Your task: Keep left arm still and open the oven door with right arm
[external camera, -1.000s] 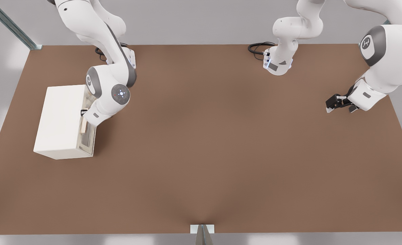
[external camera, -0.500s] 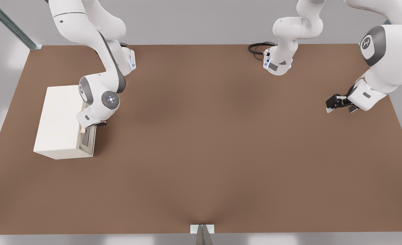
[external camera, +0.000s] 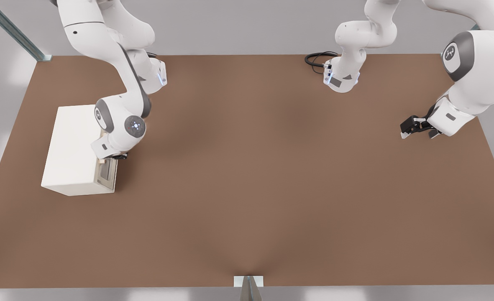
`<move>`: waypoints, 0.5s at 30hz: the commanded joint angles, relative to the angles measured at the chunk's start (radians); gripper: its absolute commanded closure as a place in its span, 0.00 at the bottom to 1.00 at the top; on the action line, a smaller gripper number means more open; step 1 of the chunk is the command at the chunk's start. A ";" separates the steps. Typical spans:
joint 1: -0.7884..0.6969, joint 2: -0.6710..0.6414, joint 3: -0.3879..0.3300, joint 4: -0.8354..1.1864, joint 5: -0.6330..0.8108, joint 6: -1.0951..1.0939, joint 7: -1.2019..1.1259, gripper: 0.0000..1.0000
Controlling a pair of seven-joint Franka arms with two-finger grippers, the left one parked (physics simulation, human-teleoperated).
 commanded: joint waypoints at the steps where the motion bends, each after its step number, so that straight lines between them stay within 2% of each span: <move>1: -0.001 0.003 0.000 0.000 -0.013 0.005 0.039 1.00; 15: -0.018 0.020 0.000 0.001 -0.033 0.011 0.039 1.00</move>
